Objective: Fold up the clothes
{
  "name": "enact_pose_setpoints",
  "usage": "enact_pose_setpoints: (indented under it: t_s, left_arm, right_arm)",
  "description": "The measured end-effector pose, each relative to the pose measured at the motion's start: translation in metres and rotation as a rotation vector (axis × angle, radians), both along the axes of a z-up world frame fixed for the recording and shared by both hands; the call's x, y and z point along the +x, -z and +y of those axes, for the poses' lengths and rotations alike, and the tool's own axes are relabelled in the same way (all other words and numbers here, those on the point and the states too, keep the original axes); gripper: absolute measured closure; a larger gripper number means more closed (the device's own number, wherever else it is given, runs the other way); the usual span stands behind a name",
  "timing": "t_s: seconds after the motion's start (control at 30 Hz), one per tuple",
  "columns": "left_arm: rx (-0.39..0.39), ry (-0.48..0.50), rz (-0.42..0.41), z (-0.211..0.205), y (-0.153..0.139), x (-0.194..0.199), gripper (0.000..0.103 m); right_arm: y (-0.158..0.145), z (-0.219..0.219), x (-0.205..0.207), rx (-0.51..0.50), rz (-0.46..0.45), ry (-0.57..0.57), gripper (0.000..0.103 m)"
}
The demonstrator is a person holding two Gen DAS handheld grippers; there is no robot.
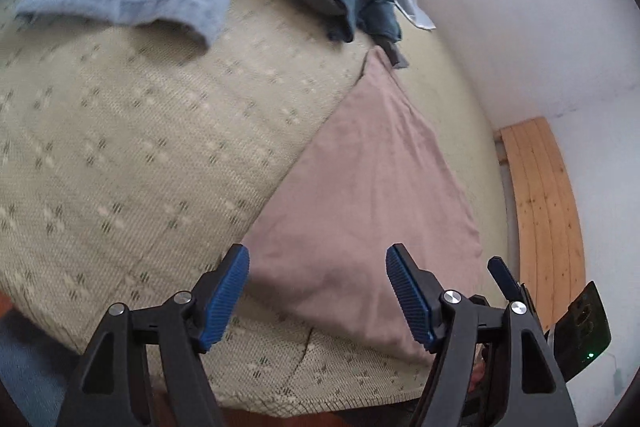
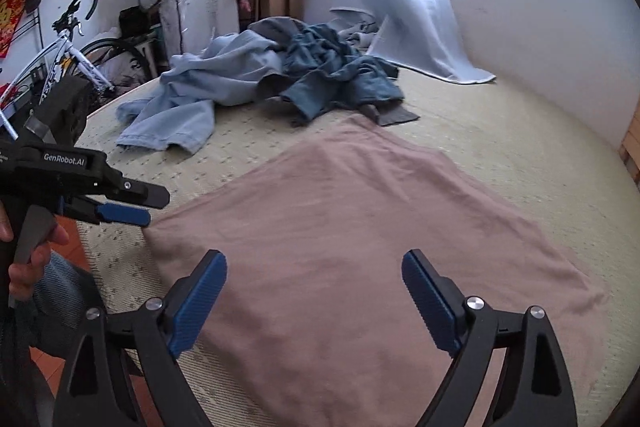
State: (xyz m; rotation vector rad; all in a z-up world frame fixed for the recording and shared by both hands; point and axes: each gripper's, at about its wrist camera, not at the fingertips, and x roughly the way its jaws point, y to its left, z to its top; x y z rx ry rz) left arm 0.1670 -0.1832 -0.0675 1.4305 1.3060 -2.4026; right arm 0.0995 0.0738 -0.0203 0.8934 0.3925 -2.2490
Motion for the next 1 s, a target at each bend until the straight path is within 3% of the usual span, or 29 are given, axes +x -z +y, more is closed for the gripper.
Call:
enact_pose_setpoints:
  t_s: [0.23,0.7,1.0]
  left_arm:
    - [-0.006,-0.049,-0.014,-0.002,0.0,0.014,0.028]
    - [0.074,-0.042,-0.047,0.003,0.021,0.001,0.028]
    - [0.108,-0.076,-0.032,-0.002,0.017,0.005,0.032]
  right_arm:
    - [0.004,-0.012,0.004,-0.006,-0.001,-0.033,0.011]
    - [0.015,-0.028,0.01,-0.012,-0.022,-0.086,0.011]
    - [0.036,-0.071,0.042,0.045,0.005,-0.279,0.011]
